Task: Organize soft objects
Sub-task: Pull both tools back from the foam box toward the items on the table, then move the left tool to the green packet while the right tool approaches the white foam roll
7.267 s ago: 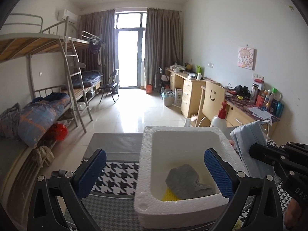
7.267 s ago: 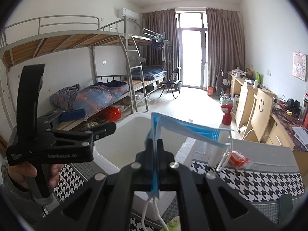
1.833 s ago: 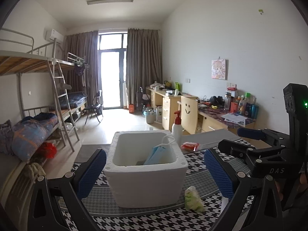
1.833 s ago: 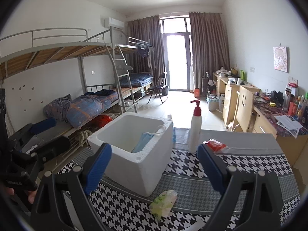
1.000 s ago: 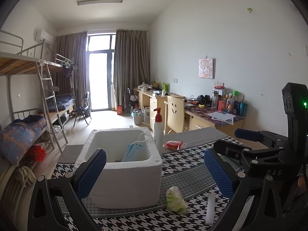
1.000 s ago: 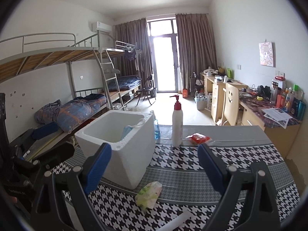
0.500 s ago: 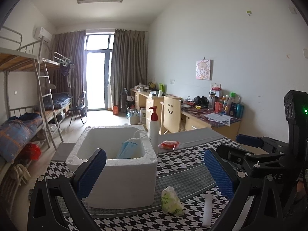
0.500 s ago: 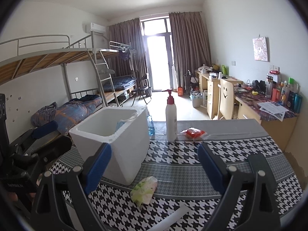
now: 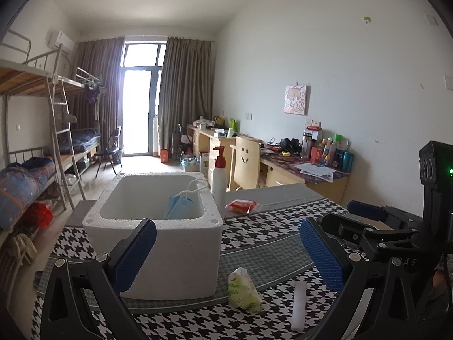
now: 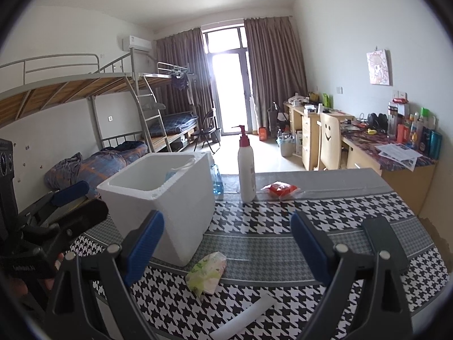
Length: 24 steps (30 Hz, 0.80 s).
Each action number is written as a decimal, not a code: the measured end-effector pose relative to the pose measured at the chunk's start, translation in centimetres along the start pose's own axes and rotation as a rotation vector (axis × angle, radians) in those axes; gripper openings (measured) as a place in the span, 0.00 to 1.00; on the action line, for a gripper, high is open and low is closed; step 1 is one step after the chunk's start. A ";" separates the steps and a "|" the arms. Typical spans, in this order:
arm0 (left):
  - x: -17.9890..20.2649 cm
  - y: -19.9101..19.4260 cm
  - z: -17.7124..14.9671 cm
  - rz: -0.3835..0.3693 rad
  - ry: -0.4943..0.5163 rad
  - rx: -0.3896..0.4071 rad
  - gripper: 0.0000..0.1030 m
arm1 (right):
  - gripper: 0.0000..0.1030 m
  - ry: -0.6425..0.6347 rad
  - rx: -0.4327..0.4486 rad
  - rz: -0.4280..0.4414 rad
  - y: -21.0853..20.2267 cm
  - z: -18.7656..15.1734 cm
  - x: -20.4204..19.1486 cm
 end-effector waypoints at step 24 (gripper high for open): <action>1.5 1.6 -2.0 -0.047 0.021 -0.049 0.99 | 0.91 0.033 -0.024 -0.021 0.4 -1.7 1.7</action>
Point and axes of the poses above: each gripper's, at about its wrist camera, not at the fingertips, and y roughly the way its jaws point, x to its right, z to its top, the point moved 10 cm from there along y, roughly the way its jaws point, and after that the axes turned 9 degrees about -x, right-handed, at the moved point
